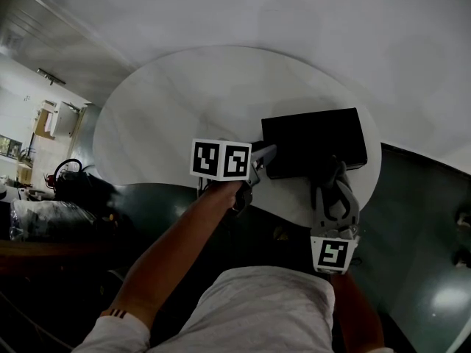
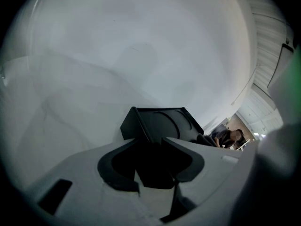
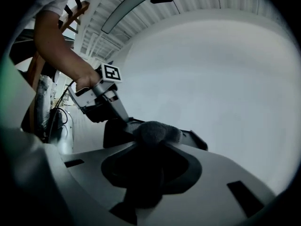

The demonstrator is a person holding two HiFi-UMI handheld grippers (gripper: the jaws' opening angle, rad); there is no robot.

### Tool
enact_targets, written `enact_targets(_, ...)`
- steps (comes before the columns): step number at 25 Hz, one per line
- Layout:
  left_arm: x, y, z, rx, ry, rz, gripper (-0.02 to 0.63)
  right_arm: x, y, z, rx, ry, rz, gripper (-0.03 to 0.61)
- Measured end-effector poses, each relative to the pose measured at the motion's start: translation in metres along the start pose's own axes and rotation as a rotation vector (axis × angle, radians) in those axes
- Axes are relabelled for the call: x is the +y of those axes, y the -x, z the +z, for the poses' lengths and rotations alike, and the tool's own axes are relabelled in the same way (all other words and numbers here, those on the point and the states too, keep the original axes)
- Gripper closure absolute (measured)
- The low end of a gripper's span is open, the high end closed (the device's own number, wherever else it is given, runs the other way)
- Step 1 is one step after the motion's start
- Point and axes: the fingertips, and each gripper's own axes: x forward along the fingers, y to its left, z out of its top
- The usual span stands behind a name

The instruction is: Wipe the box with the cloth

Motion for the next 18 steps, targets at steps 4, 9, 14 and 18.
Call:
enact_targets(4, -0.001, 0.000, 0.000, 0.000, -0.002, -0.002, 0.456, -0.045, 0.009, -0.012, 0.035, -0.029, -0.106, 0.483)
enact_targets(9, 0.000, 0.000, 0.000, -0.002, 0.006, -0.006, 0.456, -0.059, 0.016, -0.007, 0.029, -0.075, -0.159, 0.483)
enact_targets(14, 0.001, 0.000, 0.000, -0.006, 0.008, -0.004, 0.456, 0.007, 0.008, 0.020, 0.002, -0.145, -0.013, 0.483)
enact_targets(18, 0.000, 0.000, 0.000, -0.016, 0.015, -0.002, 0.456, 0.065, -0.009, 0.039, -0.030, -0.169, 0.133, 0.483)
